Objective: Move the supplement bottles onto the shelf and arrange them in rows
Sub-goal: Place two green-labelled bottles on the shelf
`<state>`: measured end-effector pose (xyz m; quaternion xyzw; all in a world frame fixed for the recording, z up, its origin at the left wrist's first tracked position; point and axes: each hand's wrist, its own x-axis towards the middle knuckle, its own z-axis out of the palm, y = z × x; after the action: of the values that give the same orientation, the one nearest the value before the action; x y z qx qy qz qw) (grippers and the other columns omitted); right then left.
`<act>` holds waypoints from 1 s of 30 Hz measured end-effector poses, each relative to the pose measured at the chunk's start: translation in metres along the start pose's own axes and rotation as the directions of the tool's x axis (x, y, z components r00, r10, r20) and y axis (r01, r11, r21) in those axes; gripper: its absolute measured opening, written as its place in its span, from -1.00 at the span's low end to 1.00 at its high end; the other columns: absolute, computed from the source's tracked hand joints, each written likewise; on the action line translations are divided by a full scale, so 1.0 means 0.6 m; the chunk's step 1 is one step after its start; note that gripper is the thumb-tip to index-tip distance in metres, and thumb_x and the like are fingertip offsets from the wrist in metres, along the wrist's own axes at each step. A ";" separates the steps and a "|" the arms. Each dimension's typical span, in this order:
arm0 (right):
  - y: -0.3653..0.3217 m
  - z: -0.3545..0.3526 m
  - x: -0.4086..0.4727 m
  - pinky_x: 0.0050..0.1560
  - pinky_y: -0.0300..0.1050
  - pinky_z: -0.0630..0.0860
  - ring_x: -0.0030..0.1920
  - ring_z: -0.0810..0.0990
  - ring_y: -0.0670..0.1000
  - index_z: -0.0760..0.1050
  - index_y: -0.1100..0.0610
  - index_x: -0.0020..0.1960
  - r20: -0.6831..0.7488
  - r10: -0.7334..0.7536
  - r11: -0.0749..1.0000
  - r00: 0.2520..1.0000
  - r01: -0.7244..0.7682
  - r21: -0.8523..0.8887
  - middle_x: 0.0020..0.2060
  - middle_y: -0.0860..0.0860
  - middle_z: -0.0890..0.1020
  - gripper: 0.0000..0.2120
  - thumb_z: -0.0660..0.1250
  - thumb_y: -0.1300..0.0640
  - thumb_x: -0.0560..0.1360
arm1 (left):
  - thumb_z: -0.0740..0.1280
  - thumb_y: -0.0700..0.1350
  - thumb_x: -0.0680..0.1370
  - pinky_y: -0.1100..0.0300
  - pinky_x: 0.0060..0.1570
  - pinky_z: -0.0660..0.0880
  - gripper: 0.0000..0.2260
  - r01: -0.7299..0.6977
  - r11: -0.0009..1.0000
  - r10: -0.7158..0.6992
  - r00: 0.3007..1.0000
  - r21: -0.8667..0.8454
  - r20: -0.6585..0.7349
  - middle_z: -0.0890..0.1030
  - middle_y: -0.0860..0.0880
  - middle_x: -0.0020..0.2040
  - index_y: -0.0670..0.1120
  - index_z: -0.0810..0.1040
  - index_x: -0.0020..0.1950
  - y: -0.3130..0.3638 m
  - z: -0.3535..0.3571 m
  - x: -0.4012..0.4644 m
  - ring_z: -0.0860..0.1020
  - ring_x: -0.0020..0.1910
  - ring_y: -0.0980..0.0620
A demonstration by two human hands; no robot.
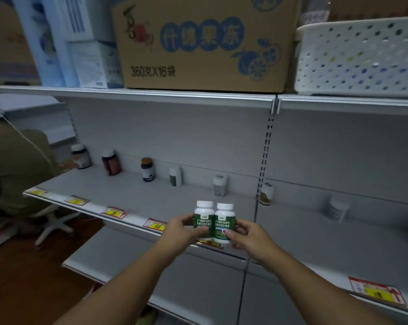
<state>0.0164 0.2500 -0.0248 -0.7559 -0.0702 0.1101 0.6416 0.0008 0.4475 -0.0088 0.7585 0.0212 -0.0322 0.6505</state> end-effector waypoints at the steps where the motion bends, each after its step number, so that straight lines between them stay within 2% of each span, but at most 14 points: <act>1: -0.002 0.012 0.010 -0.21 -0.31 0.54 -0.16 0.65 -0.15 0.51 0.12 0.14 -0.001 0.000 1.000 1.000 0.000 -0.004 -0.09 -0.05 0.67 -0.77 0.36 0.21 0.48 | 0.47 -0.24 0.40 -0.04 0.07 0.57 -0.68 0.012 1.000 -0.012 1.000 0.000 -0.008 0.65 -0.12 0.09 -0.11 0.59 0.14 -0.003 -0.014 0.009 0.64 0.04 -0.13; 3: -0.004 0.031 0.033 -0.21 -0.33 0.53 -0.12 0.66 -0.14 0.51 0.11 0.14 -0.010 0.001 1.000 1.000 -0.001 -0.007 -0.07 -0.04 0.67 -0.76 0.36 0.20 0.48 | 0.46 -0.24 0.41 -0.07 0.07 0.56 -0.71 0.027 1.000 -0.027 1.000 0.013 -0.009 0.65 -0.10 0.07 -0.10 0.58 0.11 -0.010 -0.036 0.032 0.64 0.03 -0.15; 5: -0.004 0.043 0.063 -0.18 -0.32 0.55 -0.12 0.65 -0.13 0.51 0.07 0.09 -0.024 -0.003 1.000 1.000 0.003 -0.015 -0.09 -0.07 0.66 -0.81 0.36 0.19 0.48 | 0.45 -0.24 0.42 0.03 0.00 0.56 -0.77 0.023 0.999 -0.023 1.000 0.039 0.004 0.65 -0.08 0.04 -0.06 0.58 0.04 -0.013 -0.055 0.059 0.63 0.01 -0.11; 7: -0.005 0.051 0.102 -0.06 -0.20 0.59 -0.07 0.65 -0.07 0.52 0.08 0.10 -0.037 -0.006 0.999 0.999 0.004 -0.048 -0.08 -0.05 0.66 -0.79 0.38 0.16 0.47 | 0.45 -0.24 0.42 0.13 -0.03 0.56 -0.77 0.010 0.997 -0.010 1.000 0.077 0.005 0.67 -0.09 0.02 -0.07 0.59 0.05 -0.016 -0.072 0.090 0.64 0.00 -0.07; 9: -0.007 0.056 0.146 0.08 -0.03 0.59 0.00 0.65 0.04 0.53 0.11 0.12 -0.028 -0.005 0.997 1.000 0.003 -0.071 -0.04 0.02 0.67 -0.75 0.40 0.15 0.45 | 0.47 -0.23 0.40 0.10 -0.02 0.58 -0.70 0.009 0.994 -0.007 1.000 0.111 -0.020 0.68 -0.09 0.02 -0.11 0.58 0.11 -0.018 -0.091 0.120 0.66 -0.02 -0.05; 12: -0.010 0.071 0.211 0.15 0.03 0.56 0.01 0.64 0.02 0.54 0.04 0.02 0.028 -0.011 0.998 1.000 0.013 -0.067 -0.03 0.03 0.67 -0.84 0.41 0.16 0.45 | 0.48 -0.23 0.38 0.30 -0.17 0.59 -0.71 0.017 0.980 -0.005 0.998 0.198 -0.060 0.68 -0.07 -0.01 -0.09 0.57 0.08 -0.019 -0.125 0.164 0.65 -0.12 0.07; 14: -0.007 0.086 0.253 0.17 0.05 0.55 0.02 0.62 0.01 0.54 0.03 0.01 0.032 -0.042 0.992 0.999 0.045 -0.117 0.01 0.03 0.66 -0.84 0.41 0.13 0.44 | 0.49 -0.25 0.36 0.31 -0.17 0.56 -0.68 0.030 0.969 -0.005 0.995 0.246 -0.103 0.68 -0.08 -0.02 -0.13 0.58 0.09 -0.021 -0.150 0.194 0.64 -0.14 0.07; 17: 0.001 0.110 0.311 0.06 -0.10 0.48 0.03 0.57 -0.01 0.49 0.13 0.14 -0.069 -0.027 0.971 0.997 0.009 -0.239 0.07 0.03 0.60 -0.67 0.42 0.07 0.43 | 0.50 -0.23 0.35 0.10 0.04 0.57 -0.66 0.070 0.944 -0.016 0.986 0.322 -0.166 0.66 -0.08 0.00 -0.13 0.59 0.11 -0.028 -0.183 0.239 0.63 -0.04 -0.03; 19: 0.009 0.127 0.338 0.01 -0.14 0.42 0.01 0.54 0.01 0.46 0.16 0.16 -0.137 -0.006 0.953 0.991 -0.036 -0.300 0.09 0.07 0.59 -0.66 0.41 0.08 0.44 | 0.51 -0.20 0.35 0.03 0.13 0.54 -0.65 0.099 0.923 -0.027 0.980 0.372 -0.196 0.66 -0.09 0.02 -0.13 0.59 0.12 -0.038 -0.197 0.269 0.62 0.01 -0.07; 21: 0.020 0.143 0.358 -0.01 -0.17 0.39 0.01 0.53 0.03 0.45 0.16 0.16 -0.179 -0.011 0.925 0.984 -0.058 -0.376 0.12 0.09 0.59 -0.67 0.39 0.08 0.45 | 0.51 -0.16 0.34 0.06 0.11 0.53 -0.64 0.091 0.891 0.004 0.978 0.444 -0.208 0.66 -0.09 0.06 -0.12 0.59 0.12 -0.049 -0.209 0.299 0.62 0.03 -0.08; 25: 0.032 0.175 0.401 -0.05 -0.19 0.34 0.12 0.55 0.12 0.46 0.16 0.17 -0.312 -0.034 0.890 0.949 -0.113 -0.443 0.14 0.12 0.60 -0.69 0.36 0.10 0.46 | 0.50 -0.11 0.35 0.25 -0.03 0.41 -0.65 0.037 0.855 0.056 0.985 0.517 -0.162 0.66 -0.07 0.09 -0.09 0.59 0.12 -0.072 -0.234 0.351 0.60 0.03 -0.02; 30: 0.028 0.216 0.451 0.04 -0.14 0.40 0.16 0.54 0.13 0.43 0.12 0.22 -0.417 -0.001 0.884 0.909 -0.194 -0.426 0.19 0.11 0.58 -0.68 0.32 0.09 0.49 | 0.42 -0.13 0.43 0.24 -0.01 0.37 -0.69 -0.019 0.853 0.067 0.995 0.521 -0.072 0.63 -0.07 0.12 -0.07 0.53 0.16 -0.092 -0.265 0.412 0.55 0.03 0.02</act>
<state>0.2436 0.4380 -0.0819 -0.8943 0.0789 -0.0362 0.4390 0.2466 0.6104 -0.0578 0.9069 0.0232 0.0110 0.4206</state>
